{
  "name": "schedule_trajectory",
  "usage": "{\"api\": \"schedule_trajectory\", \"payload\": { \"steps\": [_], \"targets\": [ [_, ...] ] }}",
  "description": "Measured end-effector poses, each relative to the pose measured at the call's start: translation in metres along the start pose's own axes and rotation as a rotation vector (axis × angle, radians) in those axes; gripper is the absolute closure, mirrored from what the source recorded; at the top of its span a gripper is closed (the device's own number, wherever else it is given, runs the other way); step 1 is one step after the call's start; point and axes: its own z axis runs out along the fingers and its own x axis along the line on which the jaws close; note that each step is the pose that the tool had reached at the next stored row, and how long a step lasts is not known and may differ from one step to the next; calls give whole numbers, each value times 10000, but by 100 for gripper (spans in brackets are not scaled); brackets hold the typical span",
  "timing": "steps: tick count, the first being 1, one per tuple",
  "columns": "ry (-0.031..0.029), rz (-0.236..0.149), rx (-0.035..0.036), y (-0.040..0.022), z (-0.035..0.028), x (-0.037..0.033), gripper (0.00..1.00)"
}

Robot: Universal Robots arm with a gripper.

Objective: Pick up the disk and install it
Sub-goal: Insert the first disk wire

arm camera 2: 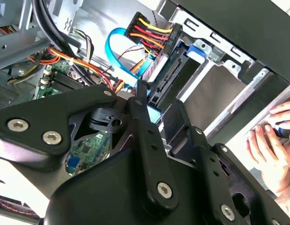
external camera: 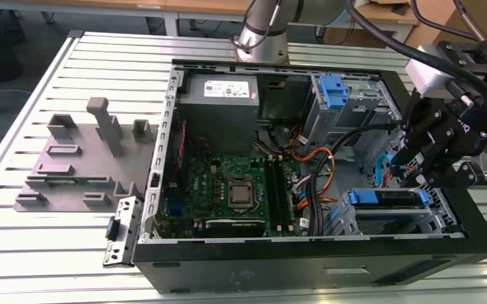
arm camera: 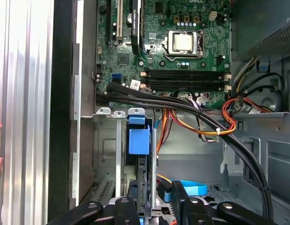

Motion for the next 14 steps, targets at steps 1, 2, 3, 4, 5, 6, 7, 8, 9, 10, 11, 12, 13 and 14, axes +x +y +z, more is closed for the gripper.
{"api": "schedule_trajectory", "payload": {
  "steps": [1,2,3,4,5,6,7,8,9,10,11,12,13,14],
  "targets": [
    [0,-1,0,-5,11,0,58],
    [1,0,0,-5,12,0,58],
    [1,1,0,-5,12,0,58],
    [2,1,0,-5,12,0,58],
    [2,1,0,-5,12,0,58],
    [2,-1,0,-6,12,0,58],
    [1,0,-3,-6,13,0,58],
    [1,0,-6,-6,13,0,58],
    [1,0,-6,-6,13,0,58],
    [1,0,-6,-6,13,0,58],
    [0,0,-6,-6,13,0,58],
    [1,0,-6,-6,13,0,58],
    [1,0,-6,-6,13,0,58],
    [1,0,-6,-6,13,0,58]
  ]
}}
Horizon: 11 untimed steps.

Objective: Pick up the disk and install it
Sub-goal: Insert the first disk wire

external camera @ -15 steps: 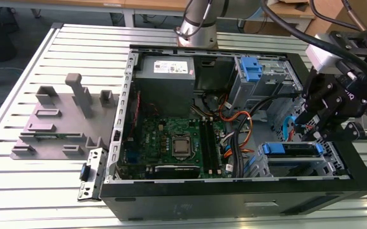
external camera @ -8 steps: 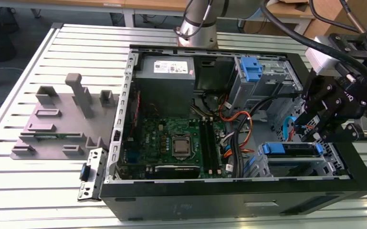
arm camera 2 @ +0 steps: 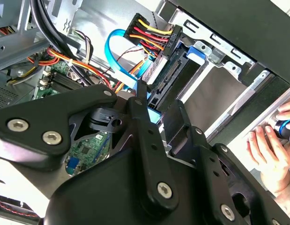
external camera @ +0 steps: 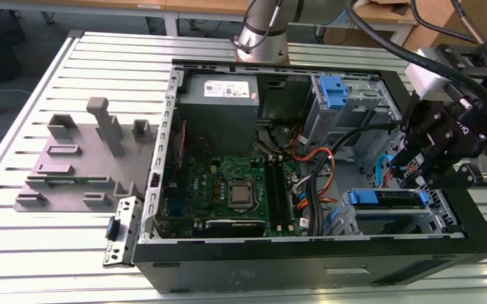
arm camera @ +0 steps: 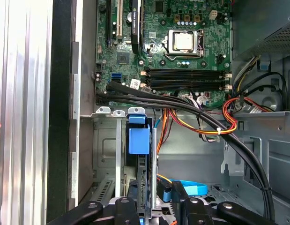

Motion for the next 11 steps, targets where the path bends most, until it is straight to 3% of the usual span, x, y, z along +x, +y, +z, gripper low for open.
{"api": "schedule_trajectory", "payload": {
  "steps": [5,11],
  "targets": [
    [-2,-2,0,0,7,0,58],
    [0,0,0,-2,80,2,58]
  ]
}}
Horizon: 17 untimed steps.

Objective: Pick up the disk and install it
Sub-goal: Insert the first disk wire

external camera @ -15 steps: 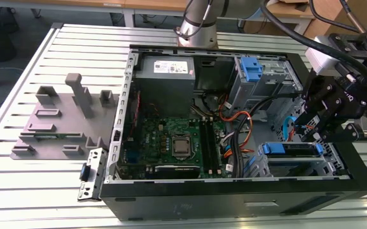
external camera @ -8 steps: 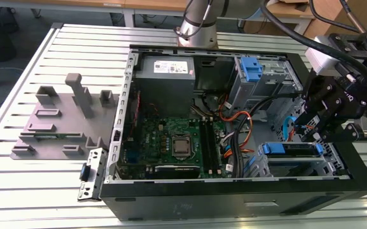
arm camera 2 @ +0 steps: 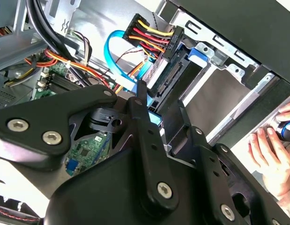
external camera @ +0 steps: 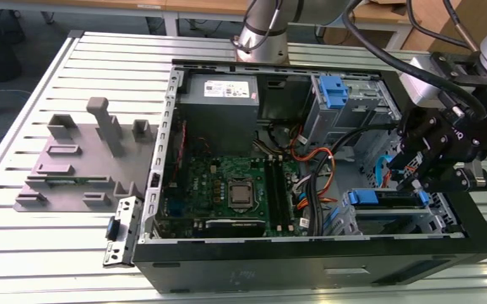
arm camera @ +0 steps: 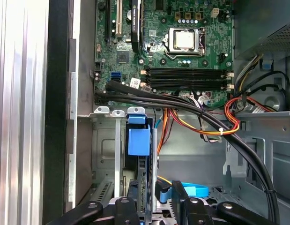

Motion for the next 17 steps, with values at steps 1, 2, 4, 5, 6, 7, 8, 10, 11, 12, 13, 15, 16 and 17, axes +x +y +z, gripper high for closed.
{"api": "schedule_trajectory", "payload": {
  "steps": [1,2,4,5,6,7,8,10,11,12,13,15,16,17],
  "targets": [
    [3,0,0,0,3,0,58],
    [3,0,0,0,3,0,58],
    [3,0,0,0,4,0,58],
    [2,0,0,0,4,0,58],
    [1,0,0,0,5,0,58],
    [1,0,0,0,5,0,58],
    [1,0,0,0,5,0,58],
    [1,0,0,0,5,0,58],
    [1,0,0,0,5,0,60],
    [1,0,0,0,5,0,66],
    [2,0,0,0,5,0,66],
    [1,0,0,0,6,0,78],
    [1,0,0,0,6,0,78],
    [1,0,0,0,6,0,84]
  ]
}}
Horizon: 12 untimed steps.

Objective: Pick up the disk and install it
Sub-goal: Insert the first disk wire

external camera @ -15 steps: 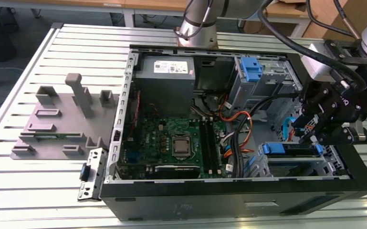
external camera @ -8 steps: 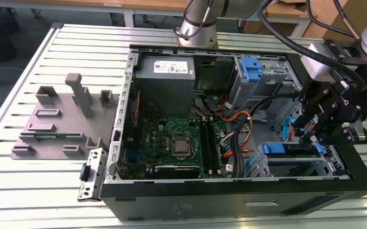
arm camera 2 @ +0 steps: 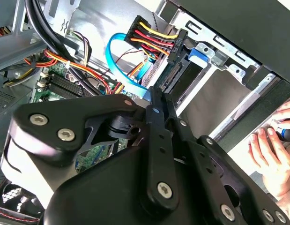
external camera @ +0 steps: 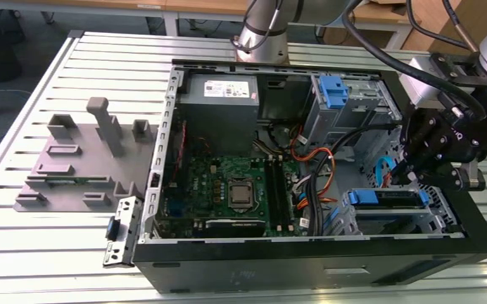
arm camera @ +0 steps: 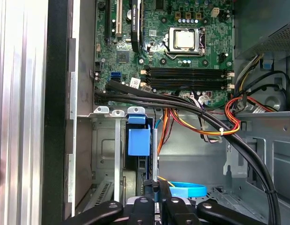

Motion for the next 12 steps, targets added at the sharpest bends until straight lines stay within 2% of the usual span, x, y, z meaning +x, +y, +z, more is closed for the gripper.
{"api": "schedule_trajectory", "payload": {
  "steps": [12],
  "targets": [
    [-1,0,0,0,2,7,84]
  ]
}}
